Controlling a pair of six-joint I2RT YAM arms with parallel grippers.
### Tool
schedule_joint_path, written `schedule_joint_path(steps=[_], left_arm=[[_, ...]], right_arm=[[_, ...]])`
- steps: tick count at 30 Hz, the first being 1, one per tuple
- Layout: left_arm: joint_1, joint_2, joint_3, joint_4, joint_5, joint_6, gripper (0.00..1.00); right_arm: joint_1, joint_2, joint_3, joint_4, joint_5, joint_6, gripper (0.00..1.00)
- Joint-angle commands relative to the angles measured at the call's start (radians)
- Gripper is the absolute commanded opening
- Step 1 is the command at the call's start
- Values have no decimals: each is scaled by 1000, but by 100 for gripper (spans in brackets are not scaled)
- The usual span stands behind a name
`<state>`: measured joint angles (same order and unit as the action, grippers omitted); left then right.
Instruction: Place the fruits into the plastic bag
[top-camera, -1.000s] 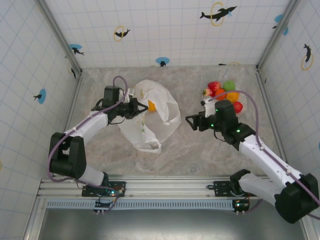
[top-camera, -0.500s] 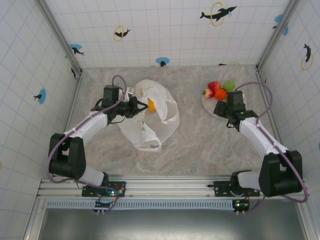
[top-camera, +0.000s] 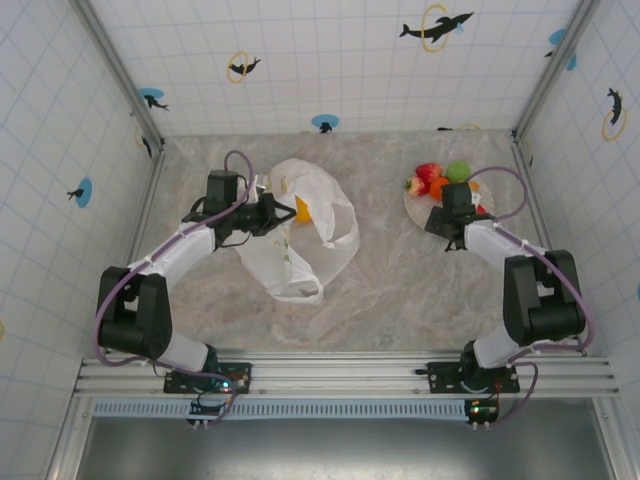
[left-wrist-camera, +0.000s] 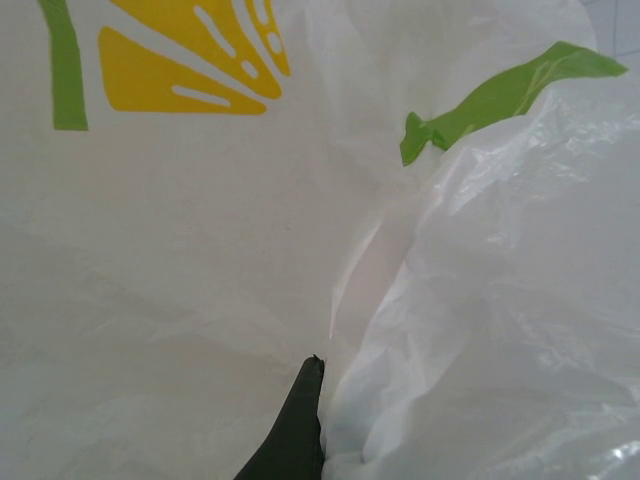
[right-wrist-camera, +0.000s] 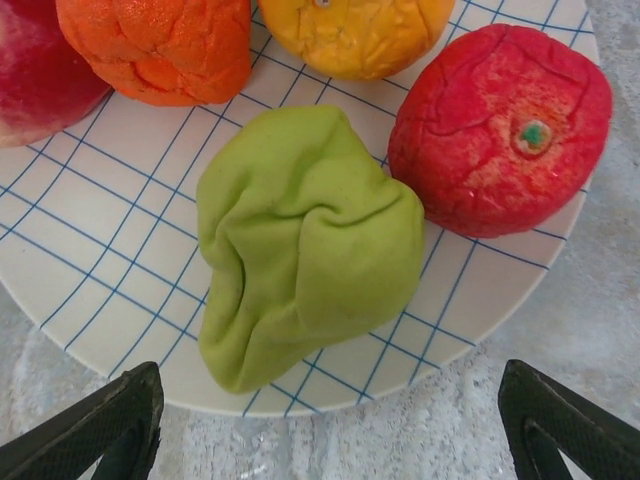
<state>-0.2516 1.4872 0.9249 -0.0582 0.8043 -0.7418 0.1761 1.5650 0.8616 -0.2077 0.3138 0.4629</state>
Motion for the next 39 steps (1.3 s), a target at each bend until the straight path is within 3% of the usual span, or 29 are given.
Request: schedule_joint_path(steps=[1, 8, 15, 30, 39], left_arm=[[3, -6, 12, 12, 28, -2, 0], [3, -4, 6, 11, 31, 0, 0], [3, 1, 6, 6, 36, 7, 0], [3, 22, 4, 8, 43, 12, 0], [3, 19, 2, 5, 46, 12, 0]], right_arm=[[-7, 50, 66, 44, 21, 17, 88], [-9, 131, 115, 60, 15, 22, 87], [2, 175, 156, 74, -77, -22, 85], [-12, 273, 254, 30, -11, -26, 88], [-13, 346, 329, 8, 8, -50, 81]])
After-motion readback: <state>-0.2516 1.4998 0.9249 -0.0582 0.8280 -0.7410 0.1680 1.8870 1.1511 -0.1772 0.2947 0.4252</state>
